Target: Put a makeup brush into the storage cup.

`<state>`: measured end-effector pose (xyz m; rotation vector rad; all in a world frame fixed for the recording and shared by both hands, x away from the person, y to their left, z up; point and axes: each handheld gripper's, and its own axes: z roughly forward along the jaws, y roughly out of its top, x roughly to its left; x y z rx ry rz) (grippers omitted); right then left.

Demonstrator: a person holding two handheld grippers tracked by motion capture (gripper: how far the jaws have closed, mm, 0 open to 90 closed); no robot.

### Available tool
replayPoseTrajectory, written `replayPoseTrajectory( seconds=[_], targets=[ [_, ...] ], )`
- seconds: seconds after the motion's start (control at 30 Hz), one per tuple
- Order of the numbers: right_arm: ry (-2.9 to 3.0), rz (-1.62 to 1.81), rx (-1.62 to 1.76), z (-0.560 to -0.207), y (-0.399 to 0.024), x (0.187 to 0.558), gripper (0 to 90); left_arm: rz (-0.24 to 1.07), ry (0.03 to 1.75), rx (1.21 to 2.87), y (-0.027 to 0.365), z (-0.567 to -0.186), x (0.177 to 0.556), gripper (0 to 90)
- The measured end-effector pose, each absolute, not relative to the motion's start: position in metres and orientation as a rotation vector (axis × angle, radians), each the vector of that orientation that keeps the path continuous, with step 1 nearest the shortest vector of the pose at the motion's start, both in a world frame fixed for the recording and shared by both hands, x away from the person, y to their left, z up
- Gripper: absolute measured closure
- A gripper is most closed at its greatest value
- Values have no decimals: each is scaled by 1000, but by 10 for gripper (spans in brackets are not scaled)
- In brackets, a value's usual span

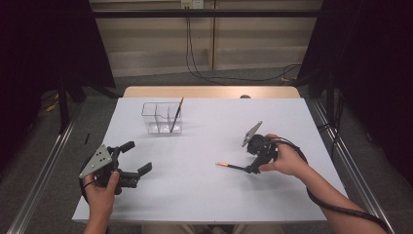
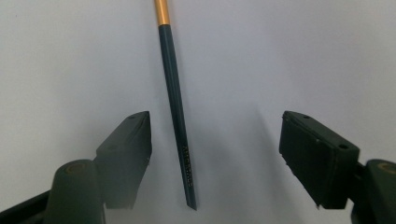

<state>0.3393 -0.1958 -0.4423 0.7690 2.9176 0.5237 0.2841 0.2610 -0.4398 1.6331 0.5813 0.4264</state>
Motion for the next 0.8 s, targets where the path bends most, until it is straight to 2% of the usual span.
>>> replayPoseTrajectory(
  seconds=[0.6, 0.8],
  targets=[
    [2964, 451, 687, -446, -194, 338, 397, 428, 580, 1625, 261, -439, 284, 7],
    [2993, 416, 645, -450, -195, 338, 497, 428, 578, 1632, 262, -439, 284, 8]
  ],
)
